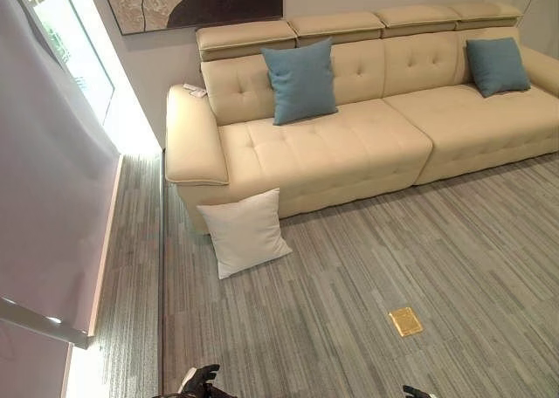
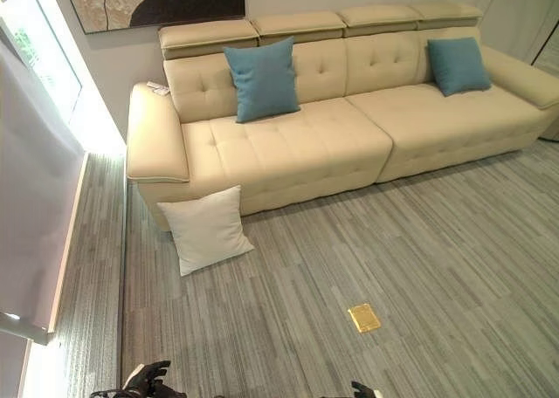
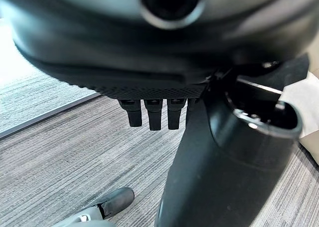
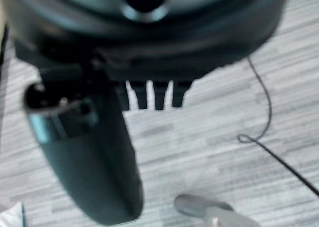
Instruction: Pick up all the scattered cushions and arrange them neatly on the sofa.
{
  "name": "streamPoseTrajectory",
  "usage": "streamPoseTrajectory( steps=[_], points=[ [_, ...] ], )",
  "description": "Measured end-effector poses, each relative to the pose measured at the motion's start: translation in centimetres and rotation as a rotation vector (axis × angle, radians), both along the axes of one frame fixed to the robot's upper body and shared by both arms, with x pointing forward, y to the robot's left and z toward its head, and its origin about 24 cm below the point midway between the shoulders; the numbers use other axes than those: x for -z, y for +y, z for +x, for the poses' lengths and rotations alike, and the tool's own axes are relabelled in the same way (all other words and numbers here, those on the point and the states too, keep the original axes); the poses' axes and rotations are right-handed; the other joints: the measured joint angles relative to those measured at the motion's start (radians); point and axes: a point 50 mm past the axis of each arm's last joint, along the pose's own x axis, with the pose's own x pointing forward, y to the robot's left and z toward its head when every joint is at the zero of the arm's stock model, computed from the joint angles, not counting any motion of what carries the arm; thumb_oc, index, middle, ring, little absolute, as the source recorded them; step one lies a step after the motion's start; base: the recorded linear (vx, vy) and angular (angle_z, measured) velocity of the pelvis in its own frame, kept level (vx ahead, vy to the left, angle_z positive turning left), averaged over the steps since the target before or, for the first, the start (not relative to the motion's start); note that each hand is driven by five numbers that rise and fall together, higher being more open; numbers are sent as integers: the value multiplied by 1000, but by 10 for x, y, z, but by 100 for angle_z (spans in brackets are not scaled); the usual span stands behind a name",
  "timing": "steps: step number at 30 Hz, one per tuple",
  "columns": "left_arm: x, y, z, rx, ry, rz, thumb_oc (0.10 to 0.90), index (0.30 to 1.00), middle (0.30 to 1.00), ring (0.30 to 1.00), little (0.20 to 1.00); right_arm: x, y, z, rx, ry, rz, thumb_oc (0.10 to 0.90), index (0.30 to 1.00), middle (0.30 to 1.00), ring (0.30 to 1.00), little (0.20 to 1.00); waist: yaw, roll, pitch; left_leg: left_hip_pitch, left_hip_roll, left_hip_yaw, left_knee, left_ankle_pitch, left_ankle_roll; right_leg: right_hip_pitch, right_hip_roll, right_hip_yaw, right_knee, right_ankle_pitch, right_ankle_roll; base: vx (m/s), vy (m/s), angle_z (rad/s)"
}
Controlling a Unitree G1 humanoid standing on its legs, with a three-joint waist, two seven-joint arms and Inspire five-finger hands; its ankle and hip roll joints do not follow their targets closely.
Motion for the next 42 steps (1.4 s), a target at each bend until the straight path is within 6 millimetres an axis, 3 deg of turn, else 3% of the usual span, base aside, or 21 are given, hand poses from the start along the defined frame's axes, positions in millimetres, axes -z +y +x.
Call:
streamPoseTrajectory(
  steps=[14,23,30,31,32,33,35,38,42],
  points=[
    [1,0,-3,2,7,4,800,900,900,900,900,2,6,1,-48,10,0,800,900,900,900,900,4,-2,-6,3,1,-4,0,1,-1,5,1,-5,0,2,0,-13,-22,1],
    [2,2,-7,-5,21,8,800,900,900,900,900,2,8,1,-75,18,-5,800,900,900,900,900,7,-11,-14,-24,6,-50,0,19,-26,-1,10,-37,6,3,-4,-51,-38,14],
    [-3,0,11,1,-25,5,800,900,900,900,900,0,3,6,-72,19,-29,800,900,900,900,900,26,-11,22,-123,4,-122,67,36,-57,-37,14,-145,7,19,-36,-60,15,36],
    [-3,-1,14,2,-30,4,800,900,900,900,900,0,3,7,-71,16,-30,800,900,900,900,900,29,-13,29,-140,5,-120,74,26,-68,-50,13,-152,7,25,-47,-8,67,53],
    [-5,-1,20,5,-46,4,800,900,900,900,900,0,3,10,-74,10,-29,800,900,900,900,900,23,-14,41,-170,11,-67,108,-4,-71,-58,-1,-178,7,34,-66,3,50,50],
    [-6,-1,23,7,-51,5,800,900,900,900,900,-1,4,11,-75,6,-28,800,900,900,900,900,21,-34,56,-180,12,-32,131,-13,-65,-66,-17,-199,6,35,-68,59,107,63],
    [-7,0,28,9,-58,9,800,900,900,900,900,-1,3,13,-76,2,-30,800,900,900,900,900,22,-47,65,-175,20,15,151,-17,-58,-67,-42,-201,7,24,-57,86,71,38],
    [-3,-1,18,2,-28,7,800,900,900,900,900,-2,2,14,-76,1,-32,800,900,900,900,900,20,-12,58,-112,49,11,93,-23,-50,-66,-31,-200,12,29,-21,134,135,2],
    [-4,2,18,2,-28,12,800,900,900,900,900,0,11,17,-89,-2,-11,800,900,900,900,900,28,-24,65,-97,27,13,72,-23,-26,-94,-65,-191,64,15,12,95,167,-1]
  ],
)
